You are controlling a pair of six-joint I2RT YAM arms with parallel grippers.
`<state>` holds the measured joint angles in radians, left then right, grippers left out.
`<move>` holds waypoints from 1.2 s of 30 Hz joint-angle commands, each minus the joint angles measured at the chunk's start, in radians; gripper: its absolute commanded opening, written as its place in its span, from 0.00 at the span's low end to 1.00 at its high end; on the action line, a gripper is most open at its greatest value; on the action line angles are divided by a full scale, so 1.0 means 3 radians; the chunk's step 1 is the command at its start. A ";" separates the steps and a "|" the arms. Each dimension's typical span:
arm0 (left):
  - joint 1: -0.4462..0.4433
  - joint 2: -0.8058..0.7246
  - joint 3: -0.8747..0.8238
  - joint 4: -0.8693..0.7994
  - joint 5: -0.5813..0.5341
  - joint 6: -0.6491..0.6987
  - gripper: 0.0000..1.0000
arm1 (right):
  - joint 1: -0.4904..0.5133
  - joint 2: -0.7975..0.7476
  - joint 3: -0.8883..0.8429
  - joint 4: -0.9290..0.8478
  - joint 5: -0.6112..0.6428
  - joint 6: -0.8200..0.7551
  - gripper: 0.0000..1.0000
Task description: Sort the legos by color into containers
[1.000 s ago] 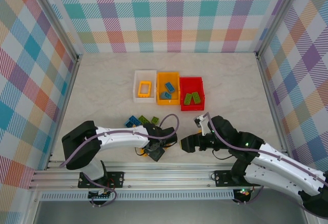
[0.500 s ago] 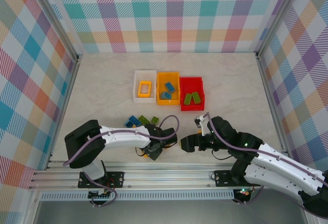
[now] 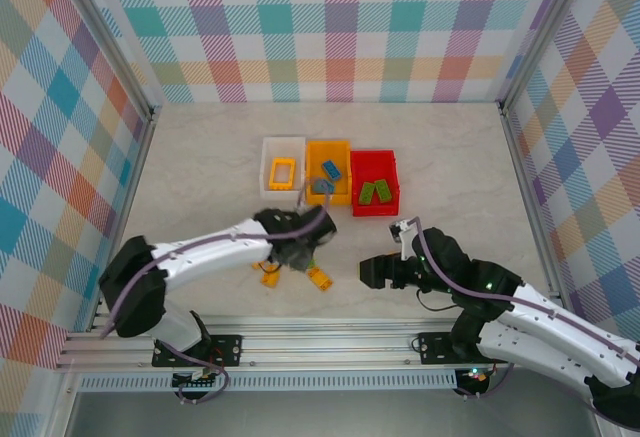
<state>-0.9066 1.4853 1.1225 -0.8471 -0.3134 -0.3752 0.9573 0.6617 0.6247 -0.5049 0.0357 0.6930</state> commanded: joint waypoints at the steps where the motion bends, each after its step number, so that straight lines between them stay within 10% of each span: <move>1: 0.0555 -0.0178 0.0289 0.0104 0.0216 0.0169 0.37 | 0.0015 0.0178 0.0144 0.0315 0.0376 -0.0156 0.82; 8: 0.1358 0.0536 0.1038 0.0609 0.0443 0.0263 0.37 | 0.0014 0.0979 0.0591 0.0639 0.0617 -0.0251 0.84; 19: 0.1677 0.2023 0.2239 0.0294 0.0319 0.0124 0.38 | 0.0000 0.1344 0.0793 0.0726 0.0657 -0.0117 0.86; 25: 0.1685 0.1842 0.2058 0.0382 0.0452 0.0011 0.63 | -0.0063 0.1304 0.0841 0.0380 0.0865 0.0000 0.86; 36: 0.1579 0.0908 0.1612 0.0647 0.0850 -0.0299 0.70 | -0.0734 0.1095 0.1065 -0.1276 0.1338 0.0693 0.85</move>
<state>-0.4202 1.8542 1.6360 -0.6895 -0.1036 -0.4133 0.8120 0.9989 0.9165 -0.6586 0.3779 0.8074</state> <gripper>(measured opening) 0.694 0.852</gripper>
